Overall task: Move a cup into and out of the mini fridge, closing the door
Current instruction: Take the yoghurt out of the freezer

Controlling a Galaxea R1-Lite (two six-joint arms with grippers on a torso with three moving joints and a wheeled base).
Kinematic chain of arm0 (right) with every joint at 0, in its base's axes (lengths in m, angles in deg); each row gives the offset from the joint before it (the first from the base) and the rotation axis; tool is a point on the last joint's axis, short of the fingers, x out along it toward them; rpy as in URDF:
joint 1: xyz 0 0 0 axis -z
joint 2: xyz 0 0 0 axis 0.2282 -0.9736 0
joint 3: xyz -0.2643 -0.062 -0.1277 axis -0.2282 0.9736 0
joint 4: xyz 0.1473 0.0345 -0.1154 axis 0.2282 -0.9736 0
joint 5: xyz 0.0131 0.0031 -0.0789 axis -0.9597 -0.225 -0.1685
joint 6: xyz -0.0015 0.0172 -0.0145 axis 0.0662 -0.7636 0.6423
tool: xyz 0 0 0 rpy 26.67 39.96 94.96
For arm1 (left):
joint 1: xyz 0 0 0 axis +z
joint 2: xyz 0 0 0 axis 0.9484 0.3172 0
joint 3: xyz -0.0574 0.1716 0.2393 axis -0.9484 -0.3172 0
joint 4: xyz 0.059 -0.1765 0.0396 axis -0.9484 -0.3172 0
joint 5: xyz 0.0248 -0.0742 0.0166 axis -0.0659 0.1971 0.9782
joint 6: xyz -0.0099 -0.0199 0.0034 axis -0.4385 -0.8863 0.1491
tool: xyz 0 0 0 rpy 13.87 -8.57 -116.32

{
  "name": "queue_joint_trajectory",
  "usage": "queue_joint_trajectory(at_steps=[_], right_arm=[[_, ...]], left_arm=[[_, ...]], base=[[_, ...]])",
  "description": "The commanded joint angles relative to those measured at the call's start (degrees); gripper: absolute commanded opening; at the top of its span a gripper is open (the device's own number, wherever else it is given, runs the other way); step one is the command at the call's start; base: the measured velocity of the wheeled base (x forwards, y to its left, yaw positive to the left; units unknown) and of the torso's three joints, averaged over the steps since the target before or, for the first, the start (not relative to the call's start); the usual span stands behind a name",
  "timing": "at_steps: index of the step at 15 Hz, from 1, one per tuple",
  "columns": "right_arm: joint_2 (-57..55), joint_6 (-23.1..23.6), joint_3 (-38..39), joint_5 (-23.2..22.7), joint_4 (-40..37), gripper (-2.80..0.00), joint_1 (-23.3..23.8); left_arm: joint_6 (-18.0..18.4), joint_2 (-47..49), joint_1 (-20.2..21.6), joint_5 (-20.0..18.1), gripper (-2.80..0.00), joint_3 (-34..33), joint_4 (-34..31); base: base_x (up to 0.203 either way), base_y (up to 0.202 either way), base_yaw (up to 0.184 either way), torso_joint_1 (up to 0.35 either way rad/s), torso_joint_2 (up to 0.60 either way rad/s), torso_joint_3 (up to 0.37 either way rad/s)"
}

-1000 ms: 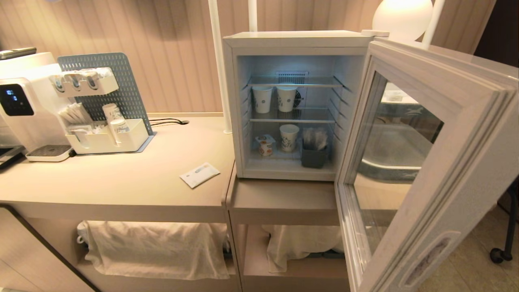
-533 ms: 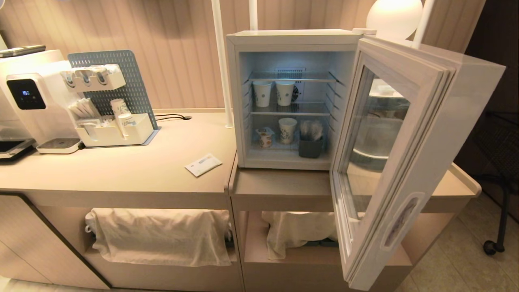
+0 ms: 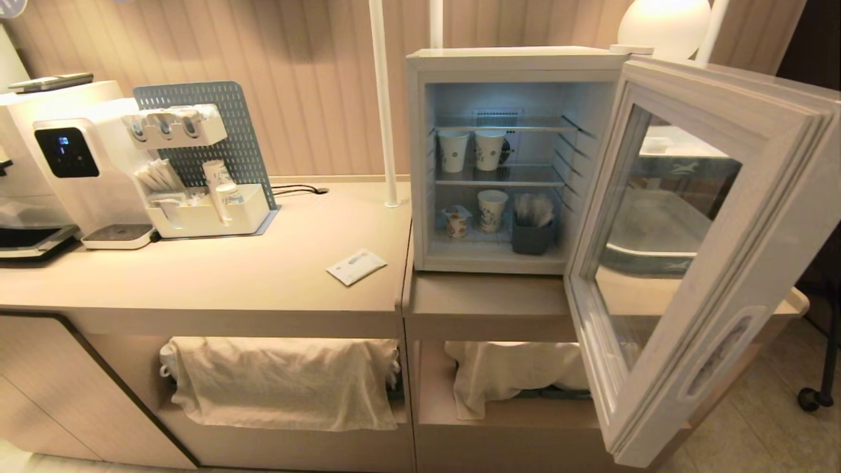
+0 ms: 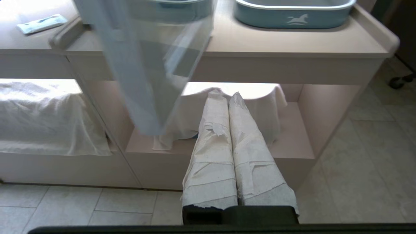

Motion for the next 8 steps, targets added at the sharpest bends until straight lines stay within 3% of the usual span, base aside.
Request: queue_joint_trajectory(at_steps=[1, 8], right_arm=[[-0.09, 0.03, 0.0, -0.05, -0.06, -2.8, -0.02], [-0.09, 0.03, 0.0, -0.05, 0.0, -2.8, -0.02]], left_arm=[[-0.06, 0.02, -0.02, 0.03, -2.8, -0.09, 0.0], [-0.06, 0.02, -0.02, 0.03, -2.8, -0.09, 0.0]], base=[[0.0, 0.195, -0.001, 0.007, 0.01, 0.002], [0.0, 0.193, 0.0, 0.003, 0.0, 0.001]])
